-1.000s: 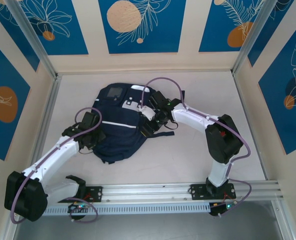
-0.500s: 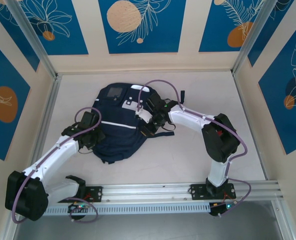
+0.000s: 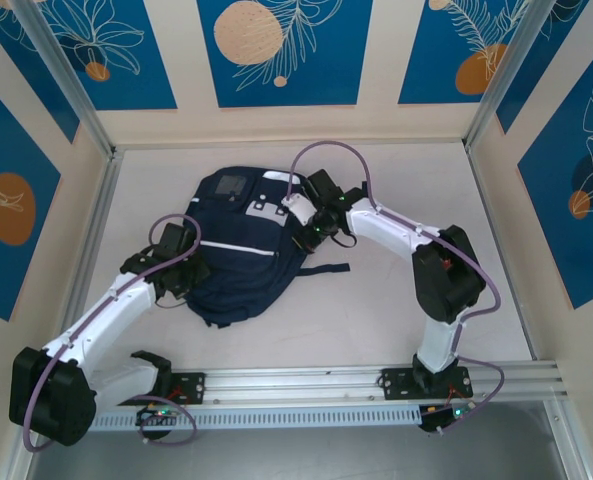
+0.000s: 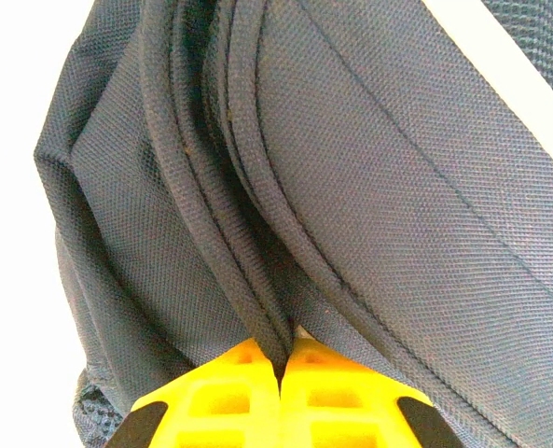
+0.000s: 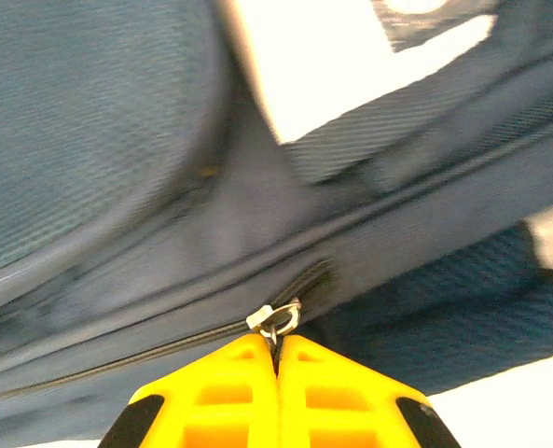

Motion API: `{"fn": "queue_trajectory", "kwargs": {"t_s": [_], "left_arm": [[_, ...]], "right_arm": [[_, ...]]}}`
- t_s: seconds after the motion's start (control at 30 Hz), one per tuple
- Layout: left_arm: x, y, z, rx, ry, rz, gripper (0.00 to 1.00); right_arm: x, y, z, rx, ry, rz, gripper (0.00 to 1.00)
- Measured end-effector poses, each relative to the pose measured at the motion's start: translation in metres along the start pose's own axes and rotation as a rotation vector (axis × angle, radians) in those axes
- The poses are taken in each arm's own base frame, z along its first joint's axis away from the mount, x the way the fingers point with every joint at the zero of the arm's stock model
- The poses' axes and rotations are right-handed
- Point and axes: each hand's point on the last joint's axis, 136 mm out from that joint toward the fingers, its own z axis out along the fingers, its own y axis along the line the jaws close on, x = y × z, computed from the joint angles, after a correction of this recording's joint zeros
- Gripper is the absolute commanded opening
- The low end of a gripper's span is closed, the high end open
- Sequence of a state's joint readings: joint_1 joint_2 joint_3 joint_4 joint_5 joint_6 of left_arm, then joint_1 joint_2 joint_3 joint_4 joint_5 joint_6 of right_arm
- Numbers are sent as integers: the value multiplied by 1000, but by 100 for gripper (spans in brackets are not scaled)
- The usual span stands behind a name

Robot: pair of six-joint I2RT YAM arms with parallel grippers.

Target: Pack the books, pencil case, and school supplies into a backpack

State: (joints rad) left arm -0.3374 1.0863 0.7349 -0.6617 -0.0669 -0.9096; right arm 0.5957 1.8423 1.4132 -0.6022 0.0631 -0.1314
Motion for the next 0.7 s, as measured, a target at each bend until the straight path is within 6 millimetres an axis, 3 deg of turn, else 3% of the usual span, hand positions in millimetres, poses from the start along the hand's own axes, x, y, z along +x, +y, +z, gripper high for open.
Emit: {"fn": "queue_trajectory", "kwargs": {"t_s": [0.17, 0.23, 0.33, 0.5, 0.6, 0.7], "left_arm": [[-2, -3, -2, 23, -4, -2, 0], [-2, -2, -3, 23, -7, -3, 0], [-3, -1, -4, 23, -10, 1, 0], [-3, -1, -4, 23, -10, 8, 0], [-3, -1, -4, 23, -10, 8, 0], [-3, -1, -4, 23, -9, 8, 2]], "right_arm": [[0, -16, 3, 64, 27, 76, 44], [0, -19, -3, 70, 19, 95, 52], [2, -8, -22, 39, -23, 99, 54], [-3, 50, -53, -96, -110, 38, 53], [-2, 79, -50, -177, -112, 25, 49], [3, 91, -41, -217, -86, 52, 45]]}}
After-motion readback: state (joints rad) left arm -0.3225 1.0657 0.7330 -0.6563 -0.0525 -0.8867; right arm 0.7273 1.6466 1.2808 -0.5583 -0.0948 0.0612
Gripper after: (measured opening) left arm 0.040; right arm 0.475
